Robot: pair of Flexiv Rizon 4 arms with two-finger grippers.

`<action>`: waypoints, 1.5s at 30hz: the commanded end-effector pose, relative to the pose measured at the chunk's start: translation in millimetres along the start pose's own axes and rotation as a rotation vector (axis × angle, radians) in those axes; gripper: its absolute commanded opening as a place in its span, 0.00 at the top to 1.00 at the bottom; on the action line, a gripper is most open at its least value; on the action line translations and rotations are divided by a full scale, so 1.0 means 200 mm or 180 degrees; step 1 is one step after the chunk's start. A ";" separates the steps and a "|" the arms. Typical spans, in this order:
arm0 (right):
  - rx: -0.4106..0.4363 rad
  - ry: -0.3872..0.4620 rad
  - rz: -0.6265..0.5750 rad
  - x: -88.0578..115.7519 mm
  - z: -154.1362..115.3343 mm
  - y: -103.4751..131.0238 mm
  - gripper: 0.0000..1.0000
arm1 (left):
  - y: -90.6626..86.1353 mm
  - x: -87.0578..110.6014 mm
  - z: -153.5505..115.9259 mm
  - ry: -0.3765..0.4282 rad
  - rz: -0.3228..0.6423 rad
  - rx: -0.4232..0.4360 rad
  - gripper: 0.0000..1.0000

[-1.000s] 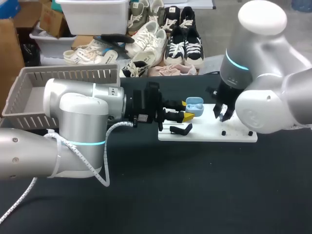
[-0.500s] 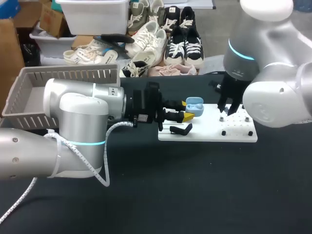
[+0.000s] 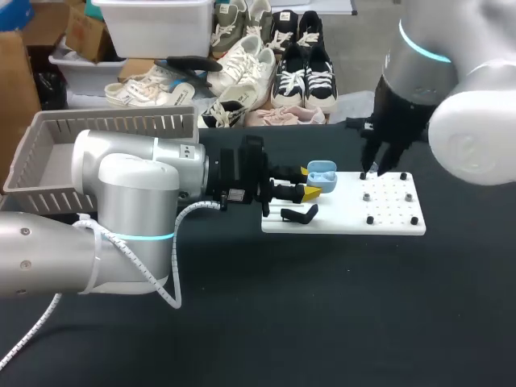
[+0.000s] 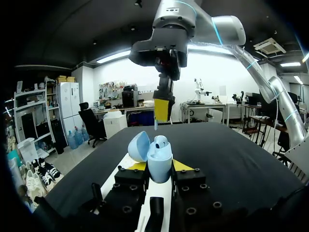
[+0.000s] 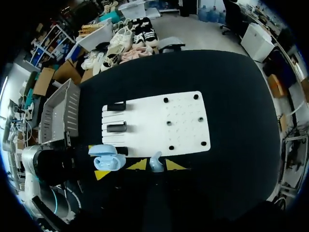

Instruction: Pick up each earbud case from the left stands, insert the matching earbuds, close the lid, and place the case in the box.

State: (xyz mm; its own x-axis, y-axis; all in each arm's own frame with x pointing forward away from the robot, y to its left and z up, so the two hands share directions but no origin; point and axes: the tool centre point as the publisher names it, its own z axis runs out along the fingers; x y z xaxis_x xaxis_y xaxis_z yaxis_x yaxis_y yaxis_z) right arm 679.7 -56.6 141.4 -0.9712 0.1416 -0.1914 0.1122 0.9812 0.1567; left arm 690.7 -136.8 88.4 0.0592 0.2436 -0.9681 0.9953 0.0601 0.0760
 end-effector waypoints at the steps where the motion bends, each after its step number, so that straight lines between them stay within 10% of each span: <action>1: -0.0057 -0.0020 -0.0241 0.10 -0.14 -0.01 1.00 | -0.01 0.00 0.00 -0.0005 0.0004 -0.0021 1.00; 21: -0.0490 0.0378 -0.1524 0.23 -0.23 0.20 1.00 | -0.01 0.00 0.00 -0.0005 0.0004 -0.0021 1.00; 45: -0.0610 0.0397 -0.1892 0.14 -0.10 0.40 1.00 | -0.01 0.00 0.00 -0.0005 0.0004 -0.0021 1.00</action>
State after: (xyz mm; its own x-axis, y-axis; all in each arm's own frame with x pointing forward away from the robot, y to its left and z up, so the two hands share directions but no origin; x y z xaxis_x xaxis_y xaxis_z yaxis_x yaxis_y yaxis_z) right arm 651.5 18.0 170.5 -0.8737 -0.4446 -0.1973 -0.4825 0.8436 0.2355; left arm 690.7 -136.8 88.3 0.0592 0.2436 -0.9681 0.9953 0.0601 0.0760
